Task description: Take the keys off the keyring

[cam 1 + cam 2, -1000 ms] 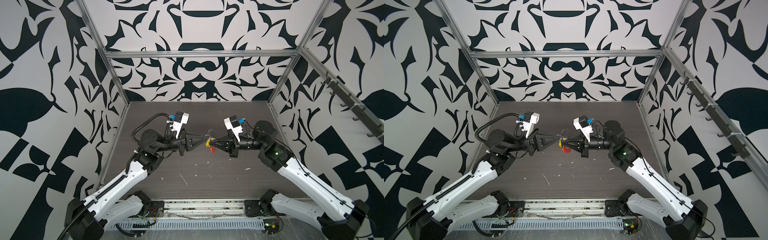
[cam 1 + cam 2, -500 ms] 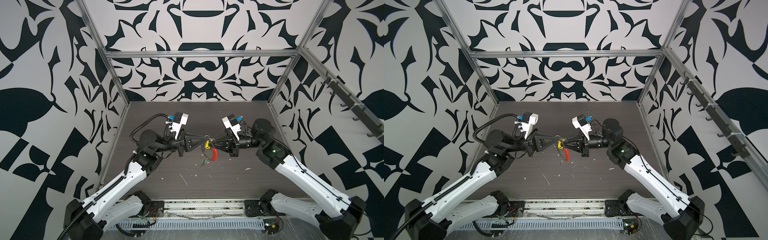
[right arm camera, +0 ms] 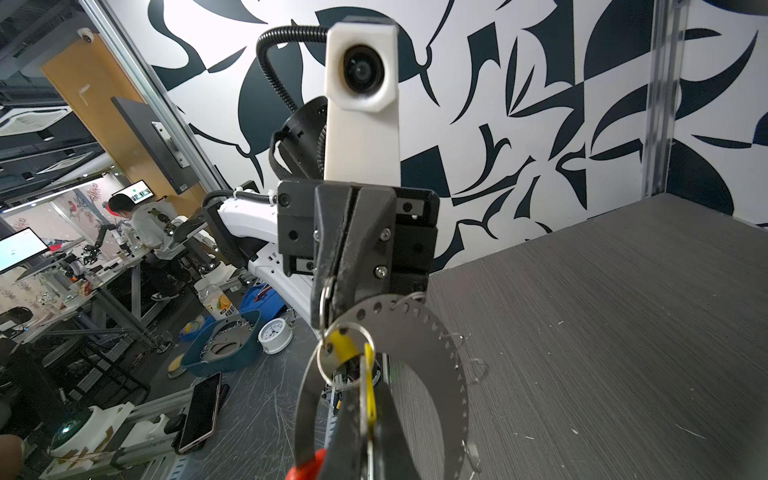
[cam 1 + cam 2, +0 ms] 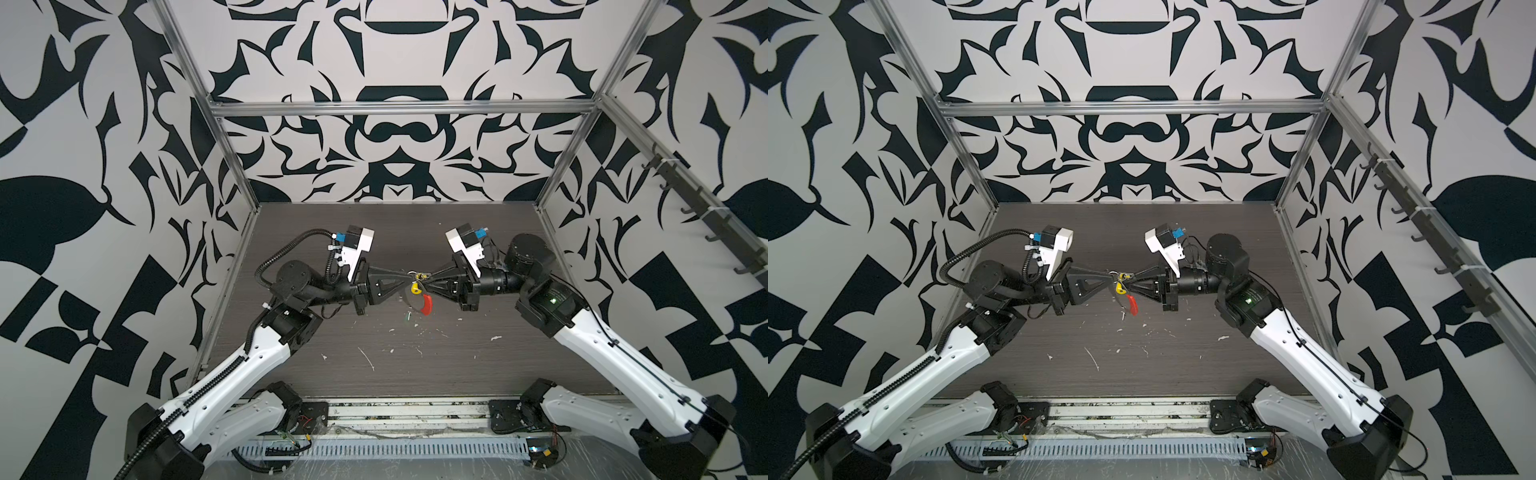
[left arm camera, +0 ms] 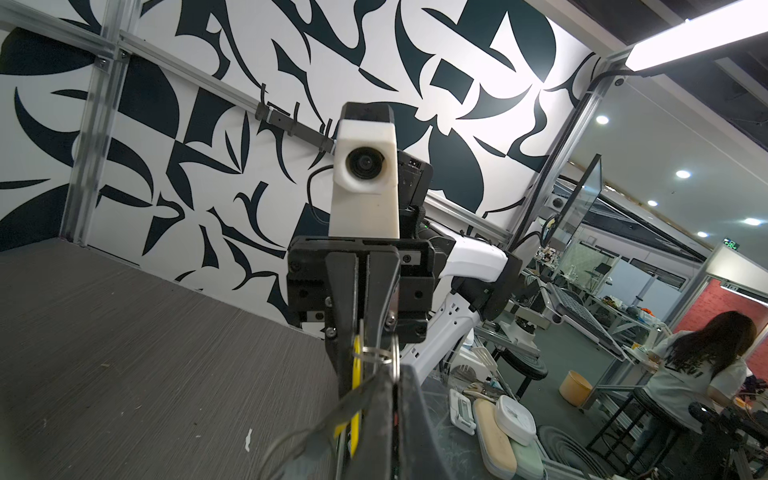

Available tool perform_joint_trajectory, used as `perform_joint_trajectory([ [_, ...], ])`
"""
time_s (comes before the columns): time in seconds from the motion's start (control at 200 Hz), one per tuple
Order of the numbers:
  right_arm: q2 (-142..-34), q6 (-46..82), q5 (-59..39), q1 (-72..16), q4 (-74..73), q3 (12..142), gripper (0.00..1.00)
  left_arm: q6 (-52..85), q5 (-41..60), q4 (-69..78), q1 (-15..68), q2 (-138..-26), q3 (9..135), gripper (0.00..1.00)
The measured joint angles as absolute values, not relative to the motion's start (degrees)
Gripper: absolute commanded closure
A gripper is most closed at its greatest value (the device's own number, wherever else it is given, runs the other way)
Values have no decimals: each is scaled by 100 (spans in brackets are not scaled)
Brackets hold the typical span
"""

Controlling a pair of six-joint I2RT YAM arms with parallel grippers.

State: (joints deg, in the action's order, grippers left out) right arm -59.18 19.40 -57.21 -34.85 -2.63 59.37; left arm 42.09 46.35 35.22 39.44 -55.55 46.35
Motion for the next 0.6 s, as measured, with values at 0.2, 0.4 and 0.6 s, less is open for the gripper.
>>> perform_joint_trajectory([
  [0.2, -5918, 1859, -5256, -3468, 82, 6023, 63, 4165, 4539, 3417, 3953, -5533, 4637, 100],
  [0.4, -5706, 1601, -4217, -3446, 585, 6031, 49, 3968, 4200, 3024, 3957, -5380, 4663, 100],
  [0.6, -5113, 1531, -3374, -3446, 644, 5959, 44, 3802, 3599, 2580, 3957, -5203, 4670, 100],
])
